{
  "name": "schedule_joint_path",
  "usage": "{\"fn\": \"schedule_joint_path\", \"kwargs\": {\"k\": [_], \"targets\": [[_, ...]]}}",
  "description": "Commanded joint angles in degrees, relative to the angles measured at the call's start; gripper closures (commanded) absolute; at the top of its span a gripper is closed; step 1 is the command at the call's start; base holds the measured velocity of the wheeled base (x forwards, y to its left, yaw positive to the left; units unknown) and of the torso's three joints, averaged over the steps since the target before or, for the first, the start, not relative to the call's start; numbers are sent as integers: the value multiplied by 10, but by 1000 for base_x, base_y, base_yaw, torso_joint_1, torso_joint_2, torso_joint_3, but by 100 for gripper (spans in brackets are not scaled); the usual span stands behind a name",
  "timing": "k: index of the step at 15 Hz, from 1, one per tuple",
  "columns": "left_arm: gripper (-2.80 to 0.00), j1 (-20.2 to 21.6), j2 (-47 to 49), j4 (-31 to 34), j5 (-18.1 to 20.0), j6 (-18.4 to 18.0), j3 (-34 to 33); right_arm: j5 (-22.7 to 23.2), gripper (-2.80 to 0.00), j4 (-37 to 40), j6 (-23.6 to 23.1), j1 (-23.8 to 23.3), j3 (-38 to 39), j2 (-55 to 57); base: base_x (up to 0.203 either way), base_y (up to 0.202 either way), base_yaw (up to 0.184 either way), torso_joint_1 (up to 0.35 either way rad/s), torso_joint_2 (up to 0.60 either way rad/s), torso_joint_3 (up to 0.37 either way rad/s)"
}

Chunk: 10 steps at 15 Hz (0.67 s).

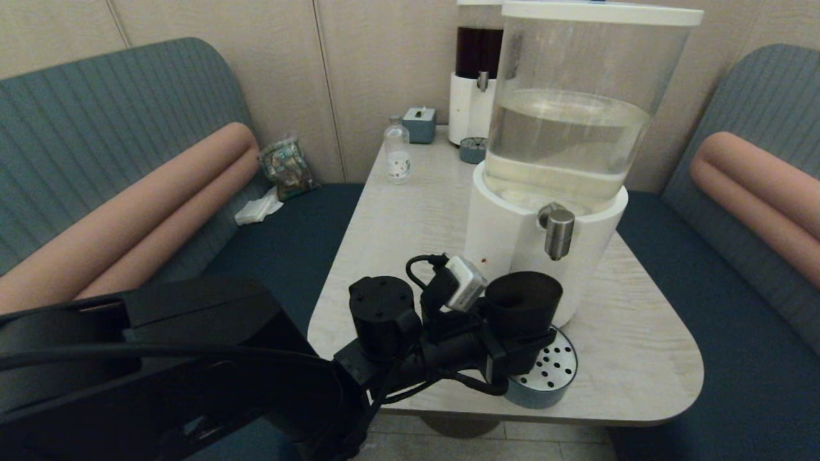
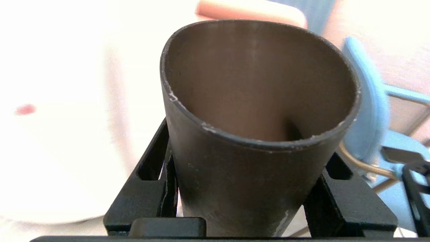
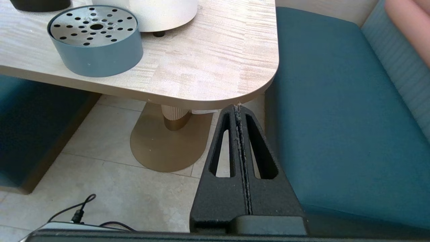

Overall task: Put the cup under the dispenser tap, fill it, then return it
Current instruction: Place the cup next to the water dispenser

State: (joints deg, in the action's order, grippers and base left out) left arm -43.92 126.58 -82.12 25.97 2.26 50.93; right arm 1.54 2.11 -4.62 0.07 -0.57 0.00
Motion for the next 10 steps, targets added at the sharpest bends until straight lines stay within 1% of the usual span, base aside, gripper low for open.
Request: {"fn": "schedule_joint_path", "kwargs": {"k": [1,6,10], "targets": [[0,18,-22,-4,-2,1,-18,0,0,0,0,0,0,-1,0,0,0,0,0,0],[0,87,-36,-6,-11,2,-35,0,0,0,0,0,0,-1,0,0,0,0,0,0],[0,165,-46,-5,-9,2,-31,0,0,0,0,0,0,-1,0,0,0,0,0,0]]}}
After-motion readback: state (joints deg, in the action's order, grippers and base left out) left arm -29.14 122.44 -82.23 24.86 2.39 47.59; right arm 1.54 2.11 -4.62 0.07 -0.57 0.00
